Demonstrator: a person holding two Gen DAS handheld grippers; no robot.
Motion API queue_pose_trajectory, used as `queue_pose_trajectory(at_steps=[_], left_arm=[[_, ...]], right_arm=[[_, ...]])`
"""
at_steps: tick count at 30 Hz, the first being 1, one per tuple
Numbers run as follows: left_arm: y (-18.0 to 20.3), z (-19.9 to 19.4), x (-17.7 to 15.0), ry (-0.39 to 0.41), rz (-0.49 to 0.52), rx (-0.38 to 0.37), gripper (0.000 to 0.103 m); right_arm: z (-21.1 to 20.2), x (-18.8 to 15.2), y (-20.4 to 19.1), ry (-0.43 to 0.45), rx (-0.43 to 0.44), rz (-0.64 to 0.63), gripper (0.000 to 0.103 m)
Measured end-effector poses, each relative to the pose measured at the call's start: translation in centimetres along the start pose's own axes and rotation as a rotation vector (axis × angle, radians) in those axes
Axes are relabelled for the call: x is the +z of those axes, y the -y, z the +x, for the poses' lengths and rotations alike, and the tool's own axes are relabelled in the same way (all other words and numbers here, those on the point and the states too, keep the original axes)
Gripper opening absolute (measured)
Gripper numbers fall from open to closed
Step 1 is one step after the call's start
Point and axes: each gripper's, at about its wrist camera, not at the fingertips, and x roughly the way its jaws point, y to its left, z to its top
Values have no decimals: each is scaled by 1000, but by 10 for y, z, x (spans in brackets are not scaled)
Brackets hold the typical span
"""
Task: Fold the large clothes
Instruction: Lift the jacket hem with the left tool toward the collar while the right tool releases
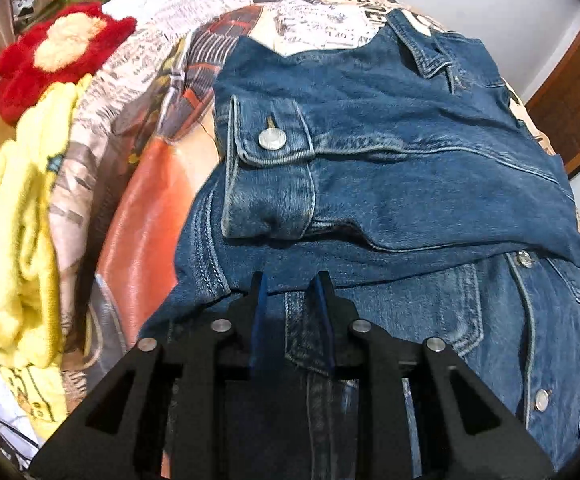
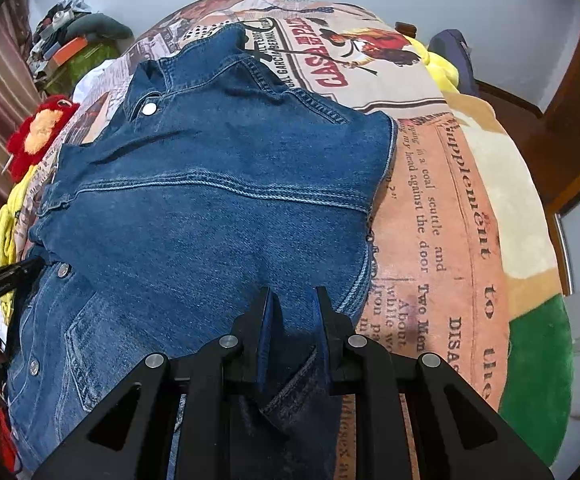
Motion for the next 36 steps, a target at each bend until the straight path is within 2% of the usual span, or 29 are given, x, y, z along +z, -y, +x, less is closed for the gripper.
queue_pose_trajectory(at_steps=[3, 8, 10, 12, 14, 16, 18, 19, 20, 22, 26, 27, 28, 30, 31, 33, 36], left_arm=[[-1, -15, 9, 31, 17, 24, 27], [1, -37, 33, 126, 49, 72, 46], [5, -37, 43, 154, 59, 75, 58], [9, -30, 51, 168, 67, 88, 62], [10, -16, 57, 150, 74, 103, 63], [9, 7, 60, 97, 65, 128, 63], [5, 29, 57, 41, 57, 153, 63], [2, 35, 53, 27, 54, 158, 67], [-3, 42, 49, 26, 39, 147, 70], [-9, 43, 45, 55, 15, 161, 85], [-19, 41, 38, 71, -29, 152, 86], [-20, 41, 36, 72, -34, 148, 86], [-21, 40, 35, 72, -32, 148, 86], [-21, 39, 34, 72, -26, 152, 86], [-21, 37, 34, 71, -22, 155, 86], [-17, 32, 33, 68, -20, 158, 86], [-17, 22, 36, 62, -5, 140, 85]], right_arm=[[-4, 6, 2, -17, -3, -13, 16], [-20, 28, 9, 40, -18, -9, 16], [-20, 36, 9, 47, -16, -4, 16], [-12, 42, 7, 34, -14, -9, 16], [1, 42, 2, 8, -32, -30, 16], [21, 38, -3, -27, -74, -75, 16], [27, 31, -6, 5, -91, -126, 16], [25, 28, -6, 26, -98, -150, 16], [24, 25, -7, 38, -117, -176, 16], [24, 20, -7, 48, -176, -208, 16], [24, 11, -1, 53, -255, -230, 17], [23, 9, 2, 61, -258, -223, 27], [22, 9, 4, 68, -276, -217, 50], [19, 8, 10, 93, -371, -203, 82], [17, 6, 14, 101, -377, -194, 83], [12, 4, 28, 80, -308, -143, 83], [4, 6, 42, 61, -249, -77, 83]])
